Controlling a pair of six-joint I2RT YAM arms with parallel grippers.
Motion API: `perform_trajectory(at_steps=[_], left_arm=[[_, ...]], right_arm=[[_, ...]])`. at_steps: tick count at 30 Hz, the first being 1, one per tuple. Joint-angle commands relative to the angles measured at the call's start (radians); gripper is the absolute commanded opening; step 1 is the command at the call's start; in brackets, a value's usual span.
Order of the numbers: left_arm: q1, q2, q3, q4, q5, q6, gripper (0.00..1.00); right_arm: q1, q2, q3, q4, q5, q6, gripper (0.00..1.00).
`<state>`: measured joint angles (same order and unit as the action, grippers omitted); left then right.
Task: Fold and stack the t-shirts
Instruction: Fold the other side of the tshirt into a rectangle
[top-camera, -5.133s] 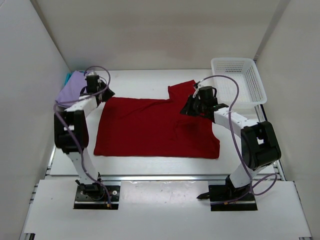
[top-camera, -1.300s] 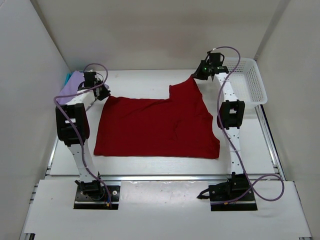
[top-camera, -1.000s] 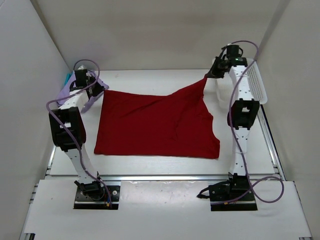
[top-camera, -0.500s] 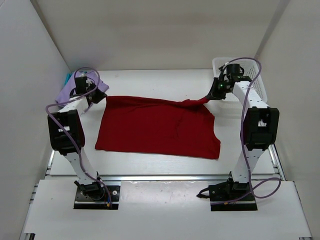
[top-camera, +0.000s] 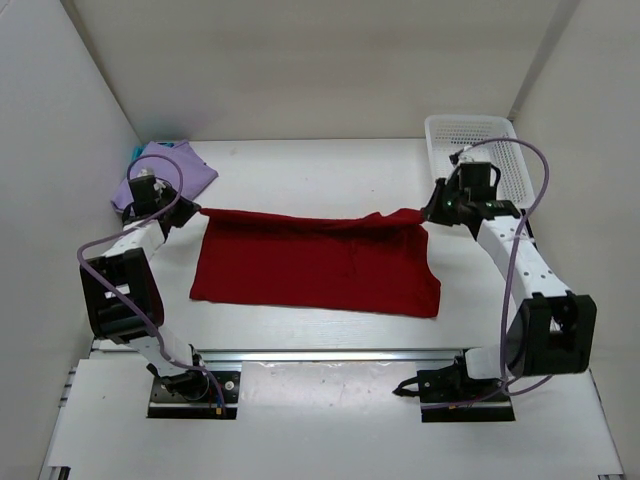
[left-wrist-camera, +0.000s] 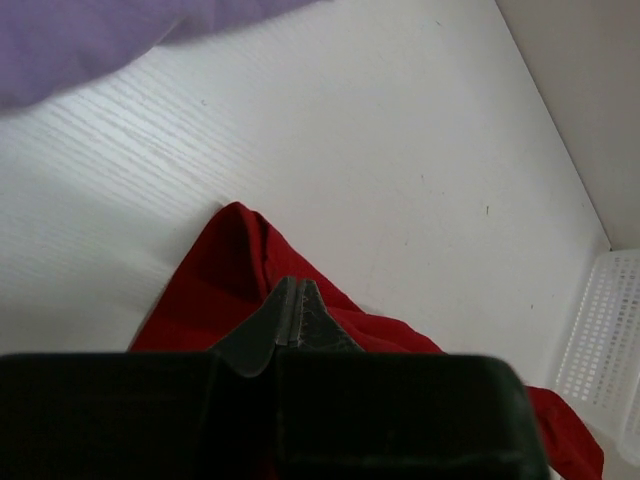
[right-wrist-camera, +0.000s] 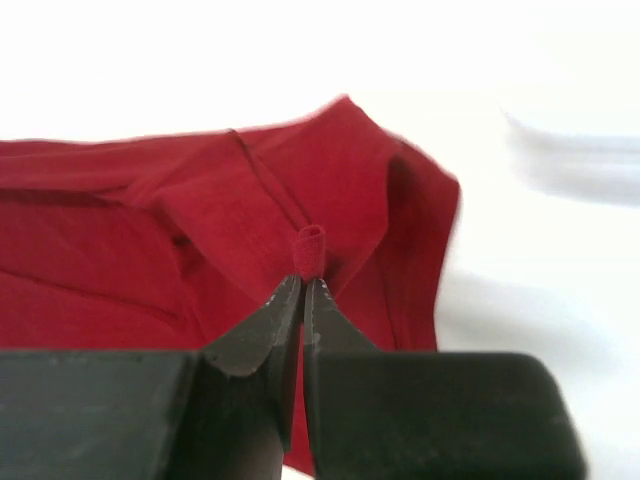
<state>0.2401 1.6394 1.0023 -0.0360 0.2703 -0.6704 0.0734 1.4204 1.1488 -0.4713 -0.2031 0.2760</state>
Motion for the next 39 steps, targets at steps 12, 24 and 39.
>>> perform_trajectory(at_steps=[12,24,39], left_arm=[[0.034,-0.104,-0.195,0.002,0.006,0.039,0.0],[0.094,-0.082,-0.232,0.021,0.061,-0.015,0.26],[-0.288,-0.25,-0.237,0.091,-0.063,-0.024,0.32]], right_arm=[[0.091,-0.311,-0.369,0.062,0.07,0.112,0.0],[-0.018,-0.417,-0.684,0.131,-0.079,0.215,0.03],[0.158,-0.189,-0.334,0.19,0.062,0.134,0.03]])
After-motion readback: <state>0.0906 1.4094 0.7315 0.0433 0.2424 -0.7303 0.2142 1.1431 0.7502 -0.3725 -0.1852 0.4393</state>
